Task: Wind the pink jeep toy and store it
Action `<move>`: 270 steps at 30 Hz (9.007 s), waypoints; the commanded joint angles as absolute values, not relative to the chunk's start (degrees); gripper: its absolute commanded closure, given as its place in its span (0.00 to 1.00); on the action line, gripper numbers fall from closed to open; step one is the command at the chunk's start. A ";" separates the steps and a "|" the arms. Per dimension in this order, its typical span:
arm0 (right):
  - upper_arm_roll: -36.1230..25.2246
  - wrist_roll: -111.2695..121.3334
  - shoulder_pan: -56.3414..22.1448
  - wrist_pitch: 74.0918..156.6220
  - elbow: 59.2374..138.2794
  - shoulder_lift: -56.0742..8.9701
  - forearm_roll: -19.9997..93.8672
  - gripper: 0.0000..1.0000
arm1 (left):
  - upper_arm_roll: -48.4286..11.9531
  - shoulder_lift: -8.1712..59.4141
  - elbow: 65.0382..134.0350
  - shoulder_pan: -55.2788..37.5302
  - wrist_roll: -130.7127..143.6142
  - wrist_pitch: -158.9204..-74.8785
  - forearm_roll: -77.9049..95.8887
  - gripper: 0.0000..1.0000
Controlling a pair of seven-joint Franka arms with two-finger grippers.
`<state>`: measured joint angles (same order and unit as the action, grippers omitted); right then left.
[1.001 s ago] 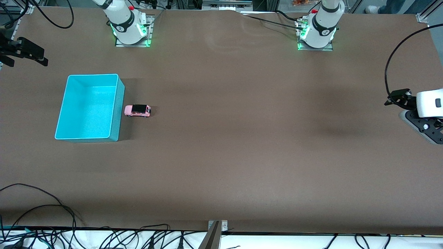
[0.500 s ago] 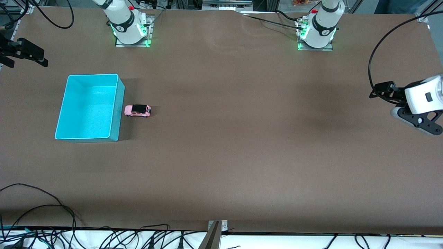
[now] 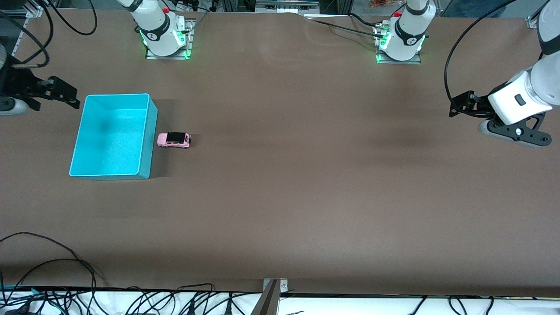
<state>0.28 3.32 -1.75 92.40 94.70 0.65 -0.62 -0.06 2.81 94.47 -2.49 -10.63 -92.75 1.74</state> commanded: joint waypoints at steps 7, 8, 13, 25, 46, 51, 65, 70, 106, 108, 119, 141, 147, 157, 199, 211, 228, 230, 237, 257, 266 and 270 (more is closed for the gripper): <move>3.87 3.16 -1.76 100.81 105.46 4.92 0.35 0.00 | 3.08 -2.63 98.53 -4.66 -10.28 -95.45 2.46 0.00; 4.04 3.25 -1.76 101.33 106.25 5.01 0.35 0.00 | 3.08 -2.98 98.53 -4.66 -10.28 -95.36 2.37 0.00; 5.10 3.16 -1.76 103.79 110.30 5.10 0.44 0.00 | 3.08 -3.34 98.53 -4.40 -10.20 -94.13 2.37 0.00; 6.24 3.08 -1.76 104.77 110.92 5.01 0.79 0.00 | -1.57 -4.48 98.44 -1.94 -9.76 -93.08 -2.72 0.00; 6.33 2.55 -2.99 105.03 110.13 2.38 1.32 0.00 | -3.34 -4.13 96.77 -0.53 -5.98 -91.93 -1.67 0.00; 7.21 1.49 -3.25 106.78 111.09 2.20 1.32 0.00 | -3.51 -3.69 96.33 -0.35 -5.89 -91.85 -1.58 0.00; 10.19 1.41 -3.43 113.73 117.86 2.46 1.32 0.00 | -3.78 -3.34 95.89 -0.70 -5.89 -91.76 -1.58 0.00; 10.72 1.49 -3.52 115.05 120.06 2.29 1.32 0.00 | -3.78 -3.16 95.45 -0.70 -5.89 -91.76 -1.58 0.00; 12.04 -24.94 -3.60 134.91 139.66 0.88 1.32 0.00 | -3.69 -2.72 94.75 -0.79 -5.98 -91.49 -1.58 0.00; 12.04 -28.81 -3.60 135.26 139.75 0.01 1.32 0.00 | -3.69 -2.72 94.75 -0.79 -5.98 -91.41 -1.67 0.00; 12.04 -44.28 -3.60 137.72 140.10 -2.90 1.32 0.00 | -3.69 -2.72 94.75 -0.88 -5.98 -91.49 -1.58 0.00; 11.95 -83.66 -3.52 151.08 140.10 -9.31 2.72 0.00 | -3.69 -2.72 94.66 -1.05 -5.89 -91.49 -1.58 0.00; 10.90 -86.40 -2.99 152.05 140.01 -9.67 2.64 0.00 | -3.69 -2.72 94.66 -1.05 -5.89 -91.49 -1.58 0.00; 10.28 -90.17 -2.99 154.50 140.01 -12.39 2.55 0.00 | -3.69 -2.72 94.66 -1.05 -5.89 -91.49 -1.67 0.00; 9.93 -90.53 -2.99 155.83 139.48 -12.92 1.58 1.00 | -3.78 -2.55 94.66 -1.05 -5.89 -91.41 -1.58 0.00; 10.46 -87.46 -3.08 152.67 139.39 -8.70 0.79 1.00 | -3.78 -2.46 94.66 -1.05 -5.89 -91.49 -1.58 0.00; 12.04 -65.50 -3.08 133.87 135.09 -1.76 1.05 1.00 | -3.87 -2.46 94.66 -1.14 -5.89 -91.49 -1.58 0.00; 11.95 -61.37 -3.08 130.62 133.95 -1.41 1.14 1.00 | -3.87 -2.46 94.66 -1.14 -5.89 -91.49 -1.67 0.00; 11.51 -50.03 -1.58 121.39 130.08 -0.53 1.23 1.00 | -3.78 -2.46 94.66 -1.05 -5.98 -91.49 -1.58 0.00; -0.34 -23.75 -1.49 114.52 128.67 1.05 1.14 1.00 | -3.78 -2.46 94.66 -0.97 -5.89 -91.49 -1.58 0.00; -7.20 -12.57 -1.49 115.31 129.55 0.62 0.18 1.00 | -3.78 -2.46 94.66 -0.97 -5.89 -91.41 -1.58 0.00; -8.87 -10.03 -1.41 116.80 130.25 -0.09 -2.72 1.00 | -3.78 -2.46 94.66 -0.97 -5.89 -91.49 -1.58 0.00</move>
